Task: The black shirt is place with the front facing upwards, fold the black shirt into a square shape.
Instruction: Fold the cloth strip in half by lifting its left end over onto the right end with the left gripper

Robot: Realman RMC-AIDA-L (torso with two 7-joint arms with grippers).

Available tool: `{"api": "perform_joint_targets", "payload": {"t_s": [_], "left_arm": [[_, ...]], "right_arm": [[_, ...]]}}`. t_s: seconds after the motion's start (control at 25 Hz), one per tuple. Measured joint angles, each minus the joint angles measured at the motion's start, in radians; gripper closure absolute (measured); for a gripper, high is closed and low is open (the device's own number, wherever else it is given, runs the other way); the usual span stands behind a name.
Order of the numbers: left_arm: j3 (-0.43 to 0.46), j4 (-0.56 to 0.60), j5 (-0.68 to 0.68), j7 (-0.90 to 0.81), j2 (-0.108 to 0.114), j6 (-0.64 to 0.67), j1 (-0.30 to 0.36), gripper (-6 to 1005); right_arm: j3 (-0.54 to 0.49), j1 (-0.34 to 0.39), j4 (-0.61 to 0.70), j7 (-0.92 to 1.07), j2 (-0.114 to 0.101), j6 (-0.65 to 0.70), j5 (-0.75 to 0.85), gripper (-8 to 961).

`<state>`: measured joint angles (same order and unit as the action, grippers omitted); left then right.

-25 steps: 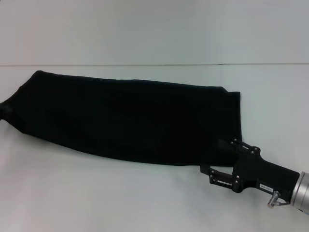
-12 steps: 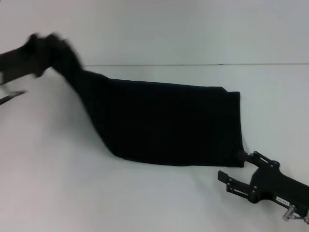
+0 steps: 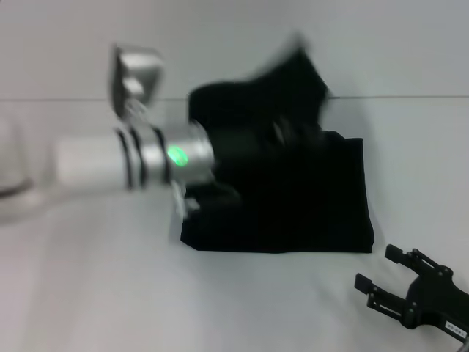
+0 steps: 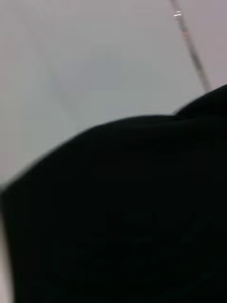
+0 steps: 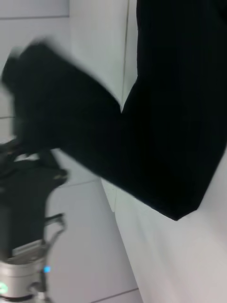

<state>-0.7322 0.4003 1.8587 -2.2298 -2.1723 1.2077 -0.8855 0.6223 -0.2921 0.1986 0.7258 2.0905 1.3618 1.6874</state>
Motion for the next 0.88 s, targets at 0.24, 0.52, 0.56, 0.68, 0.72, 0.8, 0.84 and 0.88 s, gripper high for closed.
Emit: {"api": "perform_joint_targets", "payload": {"t_s": [0.24,0.52,0.56,0.68,0.72,0.8,0.84,0.88], "left_arm": [[-0.024,-0.355,-0.103,0.277,-0.003,-0.107,-0.064,950],[0.073,-0.439,-0.114,0.373,-0.003,-0.116,-0.053,938],[0.08,-0.439,-0.114,0.373,-0.003,-0.113,-0.054,936],[0.095,-0.445,-0.114,0.374,-0.003,-0.112,-0.064,931],[0.098,-0.45,-0.113,0.374,-0.004,-0.112,-0.069,930],[0.102,-0.464,-0.113,0.377,-0.004,-0.111,-0.079,926],[0.103,-0.472,-0.113,0.38,-0.004,-0.111,-0.084,924],[0.104,-0.481,-0.113,0.382,-0.004,-0.111,-0.087,923]], "right_arm": [[-0.004,0.012,0.004,0.0,-0.003,0.006,0.0,70],[-0.006,0.001,0.005,0.001,-0.003,0.002,0.002,69],[-0.006,0.001,0.005,0.001,-0.003,0.002,0.002,69],[-0.006,0.001,0.005,0.001,-0.003,0.001,0.002,69],[-0.006,0.001,0.005,0.001,-0.003,-0.001,0.002,69],[-0.006,0.001,0.005,0.001,-0.003,-0.002,0.003,69],[-0.006,0.001,0.005,0.001,-0.003,-0.002,0.004,69],[-0.006,0.002,0.005,0.001,-0.003,-0.003,0.004,70]]}}
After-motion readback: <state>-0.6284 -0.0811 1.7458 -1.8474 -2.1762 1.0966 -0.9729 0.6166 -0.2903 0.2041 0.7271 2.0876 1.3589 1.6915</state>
